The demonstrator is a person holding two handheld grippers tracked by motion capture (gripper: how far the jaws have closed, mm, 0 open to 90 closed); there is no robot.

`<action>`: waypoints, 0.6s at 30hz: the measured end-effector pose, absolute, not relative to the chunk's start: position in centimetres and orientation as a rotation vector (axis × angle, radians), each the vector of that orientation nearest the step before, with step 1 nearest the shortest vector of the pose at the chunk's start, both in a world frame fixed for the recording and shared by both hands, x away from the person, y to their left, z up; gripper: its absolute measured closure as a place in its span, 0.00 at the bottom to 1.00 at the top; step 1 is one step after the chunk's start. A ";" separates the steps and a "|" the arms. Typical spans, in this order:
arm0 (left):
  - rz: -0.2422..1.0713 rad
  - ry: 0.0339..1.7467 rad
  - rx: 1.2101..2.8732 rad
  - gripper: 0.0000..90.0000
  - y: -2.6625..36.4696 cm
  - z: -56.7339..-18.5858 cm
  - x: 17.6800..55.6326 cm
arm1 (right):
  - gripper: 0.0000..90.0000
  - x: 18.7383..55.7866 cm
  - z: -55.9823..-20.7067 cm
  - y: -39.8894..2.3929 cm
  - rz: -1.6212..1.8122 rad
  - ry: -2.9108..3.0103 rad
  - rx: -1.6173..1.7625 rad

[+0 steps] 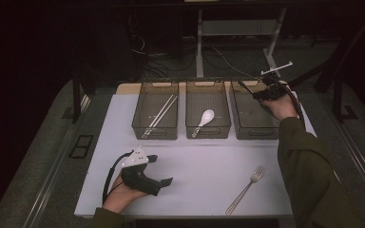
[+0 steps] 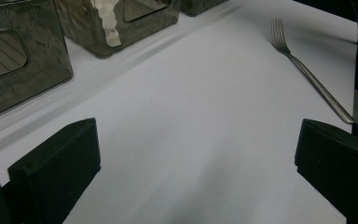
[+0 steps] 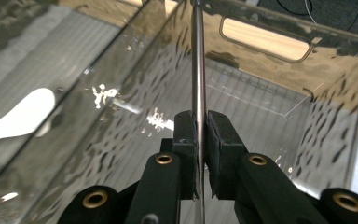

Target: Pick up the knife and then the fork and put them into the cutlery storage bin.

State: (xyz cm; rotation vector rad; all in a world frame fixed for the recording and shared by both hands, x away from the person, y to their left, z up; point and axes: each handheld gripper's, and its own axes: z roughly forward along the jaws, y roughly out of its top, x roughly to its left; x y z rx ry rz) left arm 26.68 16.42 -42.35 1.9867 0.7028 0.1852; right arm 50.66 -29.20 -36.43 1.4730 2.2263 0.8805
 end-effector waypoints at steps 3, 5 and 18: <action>0.186 0.701 1.985 0.00 16.4 -42.3 26.7 | 0.91 51.1 -37.1 -29.0 0.878 2.229 1.501; 0.185 0.702 1.987 0.00 16.4 -42.3 26.6 | 0.91 51.3 -37.6 -28.8 0.863 2.240 1.517; 0.177 0.697 1.996 0.00 16.4 -42.3 26.6 | 0.91 51.8 -39.7 -27.8 0.773 2.308 1.550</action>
